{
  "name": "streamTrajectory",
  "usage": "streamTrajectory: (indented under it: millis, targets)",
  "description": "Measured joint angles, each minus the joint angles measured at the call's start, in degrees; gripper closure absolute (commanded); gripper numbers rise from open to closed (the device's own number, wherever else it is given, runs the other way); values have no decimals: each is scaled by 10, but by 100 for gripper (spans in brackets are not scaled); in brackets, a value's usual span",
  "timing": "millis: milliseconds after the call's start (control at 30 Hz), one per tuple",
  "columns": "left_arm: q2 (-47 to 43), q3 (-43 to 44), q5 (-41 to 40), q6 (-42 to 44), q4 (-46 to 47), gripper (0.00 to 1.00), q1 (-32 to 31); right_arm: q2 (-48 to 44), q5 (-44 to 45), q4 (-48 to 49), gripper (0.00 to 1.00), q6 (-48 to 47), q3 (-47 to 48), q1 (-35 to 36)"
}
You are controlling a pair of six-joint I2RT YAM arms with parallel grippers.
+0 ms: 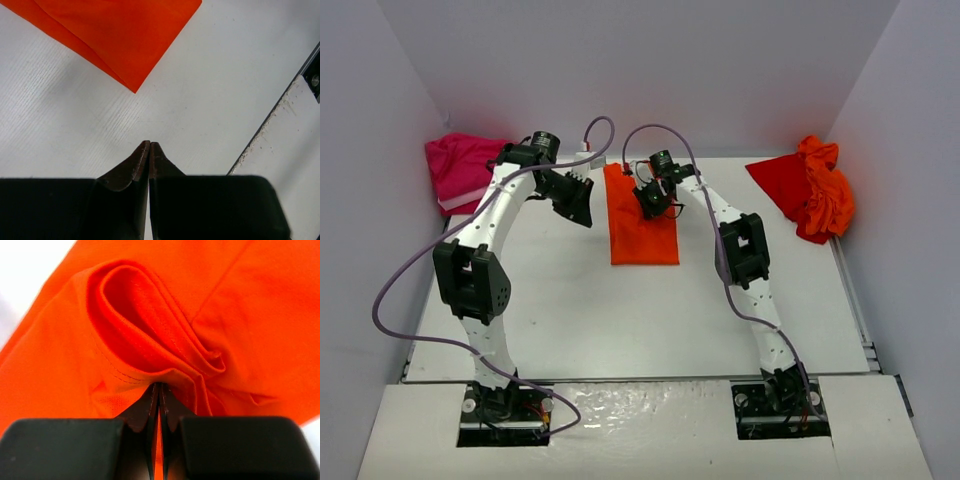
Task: Fold and stack the t-shirts
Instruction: Fold the folded rectangular tshirt in 1/3 of the way
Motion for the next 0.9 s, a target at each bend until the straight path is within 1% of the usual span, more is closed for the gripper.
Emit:
streamTrajectory:
  millis: [100, 200, 267, 367, 467, 533, 600, 733, 900]
  targets:
    - [2, -12, 0, 1, 7, 100, 0, -12, 91, 63, 100, -12, -31, 23]
    - [9, -16, 0, 2, 12, 100, 0, -31, 219, 124, 100, -41, -79, 66]
    - [13, -16, 0, 3, 16, 100, 0, -32, 284, 148, 100, -58, -90, 95]
    - [14, -16, 0, 3, 22, 100, 0, -32, 340, 165, 100, -66, -100, 129]
    - [17, -13, 0, 3, 30, 100, 0, -41, 366, 170, 100, -63, -113, 143]
    - [25, -5, 2, 3, 31, 100, 0, -58, 369, 172, 100, -52, -132, 134]
    - [40, 8, 8, 1, 38, 100, 0, -83, 368, 169, 100, -38, -151, 110]
    - [70, 27, 20, -9, 51, 100, 0, -135, 362, 173, 100, -15, -172, 34]
    - [125, 81, 43, -25, 65, 100, 0, -202, 359, 174, 100, -4, -201, -52]
